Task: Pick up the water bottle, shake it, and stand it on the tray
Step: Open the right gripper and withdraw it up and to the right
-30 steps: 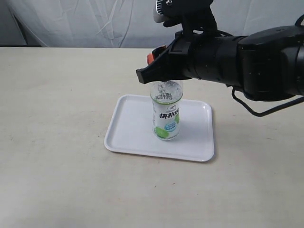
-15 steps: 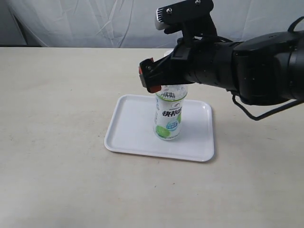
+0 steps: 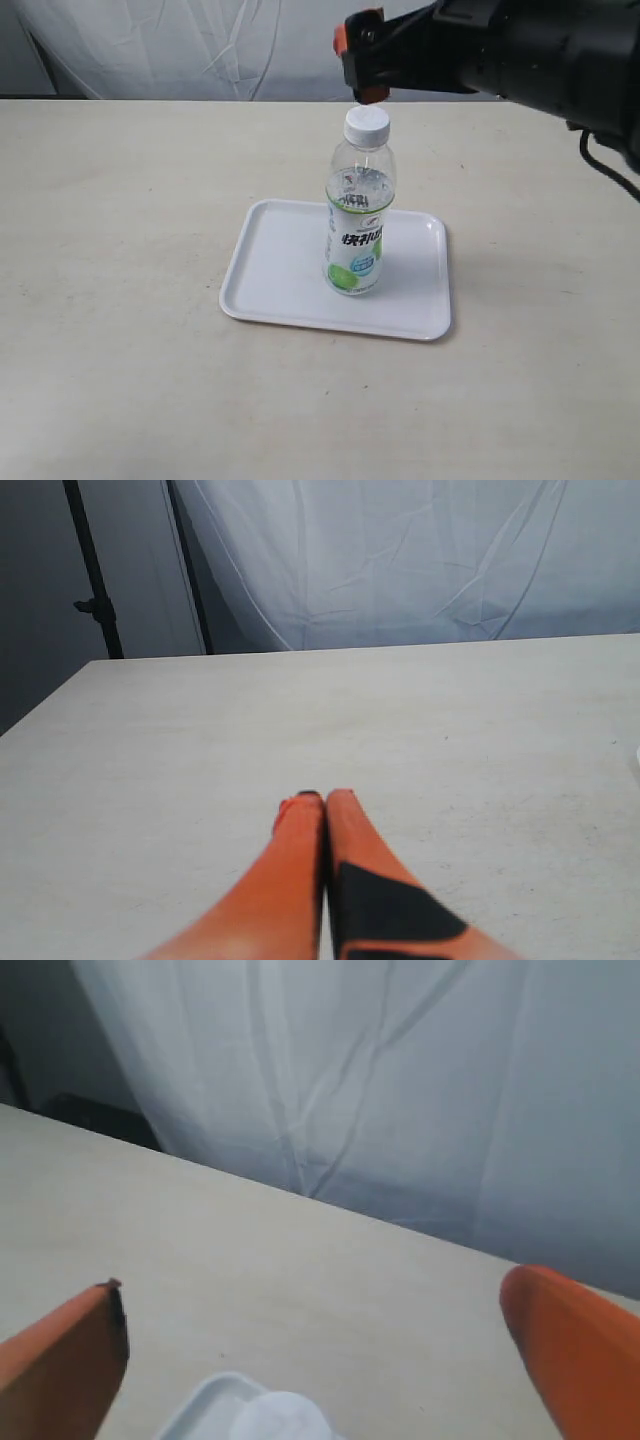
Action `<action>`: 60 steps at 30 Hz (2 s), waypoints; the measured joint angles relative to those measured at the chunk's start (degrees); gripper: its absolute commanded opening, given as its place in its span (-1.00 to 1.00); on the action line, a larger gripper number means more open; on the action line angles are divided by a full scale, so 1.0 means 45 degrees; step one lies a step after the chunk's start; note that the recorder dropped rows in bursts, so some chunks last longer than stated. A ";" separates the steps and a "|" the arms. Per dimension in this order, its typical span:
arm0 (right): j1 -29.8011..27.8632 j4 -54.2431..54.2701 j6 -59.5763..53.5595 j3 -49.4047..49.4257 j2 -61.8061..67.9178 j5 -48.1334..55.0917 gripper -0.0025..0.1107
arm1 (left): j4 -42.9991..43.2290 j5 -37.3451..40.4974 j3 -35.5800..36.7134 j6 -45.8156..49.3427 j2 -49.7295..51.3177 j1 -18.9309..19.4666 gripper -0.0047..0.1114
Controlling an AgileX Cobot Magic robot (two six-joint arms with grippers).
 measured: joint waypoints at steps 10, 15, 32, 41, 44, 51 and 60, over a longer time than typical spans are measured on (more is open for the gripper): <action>0.0000 0.0182 0.0000 0.1145 -0.1841 0.2534 -0.38 | 0.0000 0.0000 0.0000 0.0000 0.0000 0.0000 -0.92; 0.0000 0.1286 0.0245 0.2744 -0.2601 0.2703 -0.95 | 0.0000 0.0000 0.0000 0.0000 0.0000 0.0000 -0.92; 0.0000 0.1369 0.1492 0.3360 -0.3581 0.0578 -0.95 | 0.0000 0.0000 0.0000 0.0000 0.0000 0.0000 -0.92; -0.5285 0.1419 0.1415 0.6751 -0.8136 0.2275 -0.95 | 0.0000 0.0000 0.0000 0.0000 0.0000 0.0000 -0.92; -0.6879 0.1419 0.1415 0.8354 -1.0447 0.3190 -0.95 | 0.0000 0.0000 0.0000 0.0000 0.0000 0.0000 -0.92; -0.7029 0.0266 0.1702 0.8748 -1.2458 0.3190 -0.95 | 0.0000 0.0000 0.0000 0.0000 0.0000 0.0000 -0.92; -0.8749 -1.2583 1.3881 0.9325 -1.3892 0.3819 -0.95 | 0.0000 0.0000 0.0000 0.0000 0.0000 0.0000 -0.92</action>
